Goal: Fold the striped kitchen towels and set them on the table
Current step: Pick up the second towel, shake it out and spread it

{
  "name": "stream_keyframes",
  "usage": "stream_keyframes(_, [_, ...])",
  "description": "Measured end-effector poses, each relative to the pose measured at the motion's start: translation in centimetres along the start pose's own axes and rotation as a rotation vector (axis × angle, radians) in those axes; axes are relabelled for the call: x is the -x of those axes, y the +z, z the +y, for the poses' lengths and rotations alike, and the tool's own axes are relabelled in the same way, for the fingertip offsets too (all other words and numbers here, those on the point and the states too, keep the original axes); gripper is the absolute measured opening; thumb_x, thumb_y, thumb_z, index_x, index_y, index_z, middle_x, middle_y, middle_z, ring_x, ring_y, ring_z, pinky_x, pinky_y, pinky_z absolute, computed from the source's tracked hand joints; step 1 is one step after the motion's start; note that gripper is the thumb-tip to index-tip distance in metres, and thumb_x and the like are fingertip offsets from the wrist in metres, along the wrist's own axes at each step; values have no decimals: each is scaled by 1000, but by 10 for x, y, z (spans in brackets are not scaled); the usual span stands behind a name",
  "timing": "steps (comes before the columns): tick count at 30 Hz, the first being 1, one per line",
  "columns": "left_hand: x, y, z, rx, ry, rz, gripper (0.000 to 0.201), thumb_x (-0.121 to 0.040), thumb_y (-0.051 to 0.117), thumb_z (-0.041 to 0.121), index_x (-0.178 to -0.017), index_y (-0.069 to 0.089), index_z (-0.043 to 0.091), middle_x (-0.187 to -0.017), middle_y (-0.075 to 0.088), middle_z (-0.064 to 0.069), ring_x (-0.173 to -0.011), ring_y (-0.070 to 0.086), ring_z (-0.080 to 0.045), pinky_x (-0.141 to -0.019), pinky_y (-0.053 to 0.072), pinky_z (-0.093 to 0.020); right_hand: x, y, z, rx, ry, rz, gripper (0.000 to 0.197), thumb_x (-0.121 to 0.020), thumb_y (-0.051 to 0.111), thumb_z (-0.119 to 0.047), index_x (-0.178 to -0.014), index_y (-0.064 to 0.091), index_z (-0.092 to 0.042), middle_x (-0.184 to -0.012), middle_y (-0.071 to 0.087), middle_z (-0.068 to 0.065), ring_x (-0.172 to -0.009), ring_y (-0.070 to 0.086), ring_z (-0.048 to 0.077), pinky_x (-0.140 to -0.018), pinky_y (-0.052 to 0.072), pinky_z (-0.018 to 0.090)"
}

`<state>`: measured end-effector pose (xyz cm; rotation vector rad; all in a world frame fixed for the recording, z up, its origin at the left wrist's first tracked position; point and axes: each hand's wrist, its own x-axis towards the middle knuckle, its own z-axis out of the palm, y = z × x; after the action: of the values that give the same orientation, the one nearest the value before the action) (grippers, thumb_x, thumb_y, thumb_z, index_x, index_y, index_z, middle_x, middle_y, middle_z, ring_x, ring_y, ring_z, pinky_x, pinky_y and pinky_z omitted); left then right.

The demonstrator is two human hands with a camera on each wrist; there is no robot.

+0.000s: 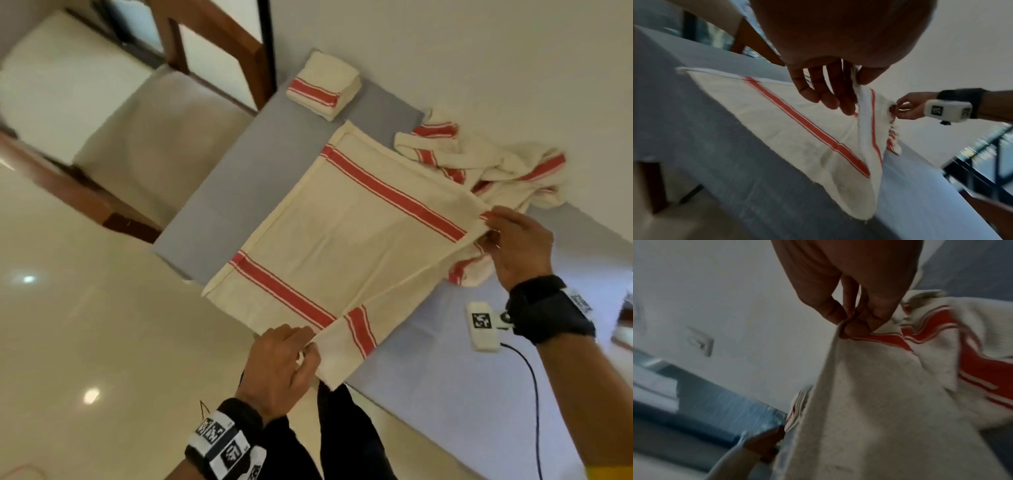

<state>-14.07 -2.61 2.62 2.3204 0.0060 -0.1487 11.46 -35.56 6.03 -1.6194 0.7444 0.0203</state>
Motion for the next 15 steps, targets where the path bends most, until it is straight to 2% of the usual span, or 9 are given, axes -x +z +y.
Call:
stream_keyframes(3, [19,-3,-15,26,-198,83,26,-96,48,34,-89,65,16,-68,58,4,-63,53,-18,-58,50,-39,3,35,-26,181,-162,-185,27,-93,57,-3,-113,75,-8,-104,74,17,-79,66,25,-66,54,33])
stream_keyframes(5, [30,-7,-21,33,-270,146,32,-95,45,37,-89,67,14,-69,61,5,-63,56,-17,-59,52,-38,3,63,-42,364,-318,-337,34,-91,57,1,-114,75,-16,-105,76,10,-81,69,21,-61,53,26])
stream_keyframes(7, [35,-15,-26,57,-331,205,33,-95,43,40,-81,63,18,-66,58,9,-60,52,-12,-56,48,-35,1,92,-53,610,-542,-456,32,-89,65,-2,-115,76,-18,-105,77,2,-87,71,14,-70,55,13])
stream_keyframes(9, [33,-23,-36,62,-404,235,31,-95,42,43,-74,55,25,-62,55,8,-56,48,-11,-53,41,-30,-5,120,-61,798,-723,-502,25,-89,72,-10,-114,76,-15,-106,76,4,-88,70,14,-80,49,5])
stream_keyframes(10, [33,-28,-45,48,-453,262,31,-94,42,45,-73,54,26,-61,55,8,-56,48,-10,-52,40,-28,-7,138,-62,871,-798,-530,23,-90,73,-12,-113,75,-13,-106,77,7,-89,71,18,-80,48,5])
stream_keyframes(12, [31,-38,-65,24,-540,299,36,-93,43,51,-78,64,26,-67,62,11,-59,54,-7,-56,48,-31,-10,169,-61,979,-906,-554,20,-92,72,-10,-111,76,-8,-106,77,13,-93,72,28,-82,49,17])
stream_keyframes(15, [24,-56,-83,68,-656,293,38,-91,47,54,-103,78,35,-83,71,21,-70,64,-1,-69,58,-32,-18,214,-57,1087,-976,-553,15,-92,72,-10,-106,78,-7,-106,78,15,-94,73,33,-90,50,30])
